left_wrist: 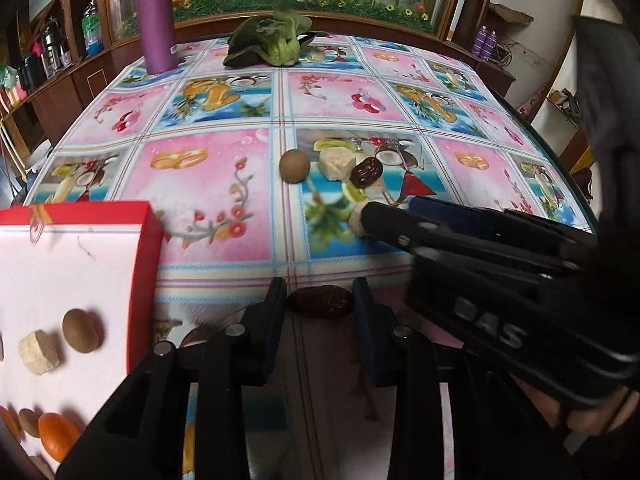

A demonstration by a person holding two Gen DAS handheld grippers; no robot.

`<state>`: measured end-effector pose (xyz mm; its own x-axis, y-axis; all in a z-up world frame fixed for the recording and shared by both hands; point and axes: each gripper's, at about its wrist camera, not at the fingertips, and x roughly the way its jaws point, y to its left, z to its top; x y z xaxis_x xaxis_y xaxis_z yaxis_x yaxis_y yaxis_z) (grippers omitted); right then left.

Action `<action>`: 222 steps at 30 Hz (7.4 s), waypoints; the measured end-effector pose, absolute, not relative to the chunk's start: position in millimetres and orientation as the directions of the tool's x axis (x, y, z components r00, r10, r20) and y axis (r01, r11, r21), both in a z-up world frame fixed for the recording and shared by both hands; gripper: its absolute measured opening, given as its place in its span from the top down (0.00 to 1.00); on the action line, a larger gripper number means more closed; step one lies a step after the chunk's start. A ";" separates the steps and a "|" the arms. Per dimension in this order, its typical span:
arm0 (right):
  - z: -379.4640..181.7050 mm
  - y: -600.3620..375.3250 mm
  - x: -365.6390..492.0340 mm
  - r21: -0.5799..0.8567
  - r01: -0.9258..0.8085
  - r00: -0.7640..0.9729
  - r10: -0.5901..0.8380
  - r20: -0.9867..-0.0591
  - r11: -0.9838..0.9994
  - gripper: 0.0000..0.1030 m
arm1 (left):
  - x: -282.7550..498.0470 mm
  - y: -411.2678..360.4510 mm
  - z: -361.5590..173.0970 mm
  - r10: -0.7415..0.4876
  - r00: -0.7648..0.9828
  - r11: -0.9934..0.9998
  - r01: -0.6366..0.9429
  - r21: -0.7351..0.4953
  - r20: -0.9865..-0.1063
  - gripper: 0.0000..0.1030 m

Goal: Organize fruits
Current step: 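Grasp another dark red date with the left gripper while the right gripper grasps a white cube, then carry the date and cube into the tray and open both grippers, then grasp a dark red date with the right gripper, then grasp a beige round ball with the left gripper while the right gripper holds the date, then carry the ball and date over the tray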

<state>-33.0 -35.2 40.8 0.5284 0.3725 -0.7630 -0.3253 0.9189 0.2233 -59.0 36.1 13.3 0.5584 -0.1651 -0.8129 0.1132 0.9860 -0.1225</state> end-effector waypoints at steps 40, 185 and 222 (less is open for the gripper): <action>82.9 46.9 -92.1 0.255 -0.542 0.506 0.553 -0.662 0.801 0.85 | -130.4 142.7 81.3 -0.009 0.717 0.991 -0.087 -0.101 -0.697 0.65; 55.7 -125.5 34.5 0.429 -0.094 0.508 0.414 -0.756 0.898 0.78 | 45.9 5.8 13.1 -0.225 0.538 0.974 0.138 -0.178 -0.812 0.66; 88.8 7.3 -72.0 0.413 -0.470 0.468 0.617 -0.633 0.780 0.78 | -143.0 134.9 104.5 0.058 0.737 0.991 -0.125 -0.051 -0.673 0.72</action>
